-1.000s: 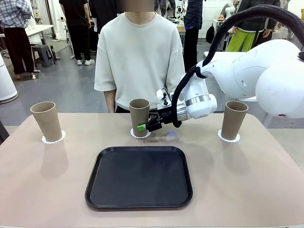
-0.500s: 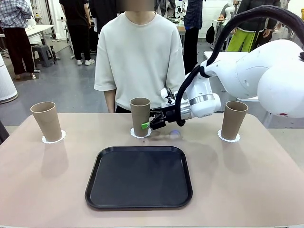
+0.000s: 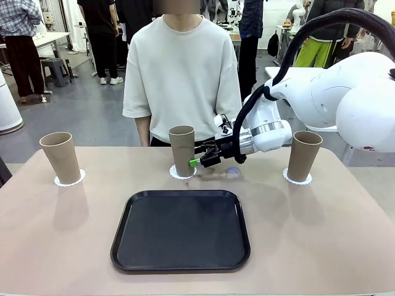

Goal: Place coasters on the table and set cups on them.
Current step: Take one Reusable plastic cup from the Flat Tray and place it on a coaster set by the human.

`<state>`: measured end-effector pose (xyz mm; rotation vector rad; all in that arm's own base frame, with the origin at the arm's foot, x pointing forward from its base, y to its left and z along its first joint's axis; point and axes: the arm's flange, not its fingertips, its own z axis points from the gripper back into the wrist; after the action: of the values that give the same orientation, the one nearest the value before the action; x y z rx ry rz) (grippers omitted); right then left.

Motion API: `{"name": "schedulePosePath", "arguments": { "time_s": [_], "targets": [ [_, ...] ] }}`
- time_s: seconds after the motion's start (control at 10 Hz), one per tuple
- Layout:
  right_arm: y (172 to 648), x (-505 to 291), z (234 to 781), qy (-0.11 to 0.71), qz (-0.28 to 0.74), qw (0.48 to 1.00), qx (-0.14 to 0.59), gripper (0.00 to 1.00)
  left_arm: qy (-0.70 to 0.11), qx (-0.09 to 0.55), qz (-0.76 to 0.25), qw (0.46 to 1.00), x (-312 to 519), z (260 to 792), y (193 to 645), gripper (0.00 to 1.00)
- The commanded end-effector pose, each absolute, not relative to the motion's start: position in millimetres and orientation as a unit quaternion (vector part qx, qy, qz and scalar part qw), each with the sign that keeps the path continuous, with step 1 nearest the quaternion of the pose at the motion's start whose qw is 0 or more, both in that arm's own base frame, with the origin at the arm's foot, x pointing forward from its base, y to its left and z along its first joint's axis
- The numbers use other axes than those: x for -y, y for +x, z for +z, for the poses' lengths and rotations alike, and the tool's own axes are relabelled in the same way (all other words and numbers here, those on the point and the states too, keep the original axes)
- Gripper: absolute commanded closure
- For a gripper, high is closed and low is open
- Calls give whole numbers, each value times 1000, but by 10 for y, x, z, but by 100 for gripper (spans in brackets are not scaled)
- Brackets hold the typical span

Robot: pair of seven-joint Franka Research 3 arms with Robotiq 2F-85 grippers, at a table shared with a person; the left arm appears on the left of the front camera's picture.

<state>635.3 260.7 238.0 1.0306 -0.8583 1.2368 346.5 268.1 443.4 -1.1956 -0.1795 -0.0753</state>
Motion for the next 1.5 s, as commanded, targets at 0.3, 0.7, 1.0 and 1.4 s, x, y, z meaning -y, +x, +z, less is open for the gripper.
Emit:
{"name": "schedulePosePath", "arguments": {
  "time_s": [0.3, 0.7, 1.0, 1.4],
  "targets": [
    [6321, -2549, 2452, 435, 544, 623, 356, 0, -562, 88, -32, 822, -2687, 4443, 3455, 0],
    [6235, -2493, 2548, 416, 550, 633, 351, 0, -562, 88, -32, 822, -2687, 4443, 3455, 0],
    [6133, -2430, 2642, 396, 555, 653, 330, 0, -562, 88, -32, 822, -2687, 4443, 3455, 0],
    [5742, -2223, 3219, 313, 558, 724, 258, 0, -562, 88, -32, 822, -2687, 4443, 3455, 0]
  ]
}}
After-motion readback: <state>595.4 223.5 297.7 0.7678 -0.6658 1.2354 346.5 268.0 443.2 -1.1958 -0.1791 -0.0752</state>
